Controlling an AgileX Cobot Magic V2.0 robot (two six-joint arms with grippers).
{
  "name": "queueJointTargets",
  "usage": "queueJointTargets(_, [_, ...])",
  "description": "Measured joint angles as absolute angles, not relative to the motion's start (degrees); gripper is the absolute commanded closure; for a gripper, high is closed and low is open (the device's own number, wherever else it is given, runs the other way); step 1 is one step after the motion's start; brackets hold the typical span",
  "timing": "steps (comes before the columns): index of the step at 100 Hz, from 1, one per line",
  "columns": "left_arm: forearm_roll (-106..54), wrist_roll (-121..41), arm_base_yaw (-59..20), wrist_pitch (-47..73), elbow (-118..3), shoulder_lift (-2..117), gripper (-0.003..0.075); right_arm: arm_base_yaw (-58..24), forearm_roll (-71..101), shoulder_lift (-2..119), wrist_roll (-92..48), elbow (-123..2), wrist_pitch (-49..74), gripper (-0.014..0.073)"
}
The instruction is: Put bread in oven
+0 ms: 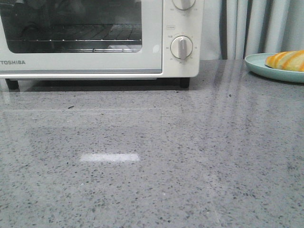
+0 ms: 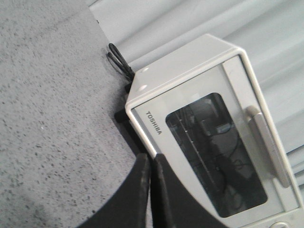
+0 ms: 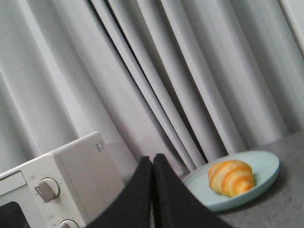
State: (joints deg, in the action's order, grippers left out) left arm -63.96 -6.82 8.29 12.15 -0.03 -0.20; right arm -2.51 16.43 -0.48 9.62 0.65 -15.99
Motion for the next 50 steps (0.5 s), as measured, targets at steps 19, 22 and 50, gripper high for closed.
queueJointTargets(19, [-65.9, -16.7, 8.3, 16.3, -2.3, -0.2, 0.0742, -2.5, 20.7, -0.5, 9.8, -4.1, -6.3, 0.0652])
queueJointTargets(22, [-65.9, -19.5, 8.3, 17.5, -3.5, -0.2, 0.0742, -2.5, 19.1, -0.5, 9.8, -6.5, -3.1, 0.0652])
queueJointTargets(50, [-65.9, -48.1, 6.6, 27.4, -20.7, 11.7, 0.0742, -2.4, 2.9, 9.9, 9.8, -22.4, 17.2, 0.0653])
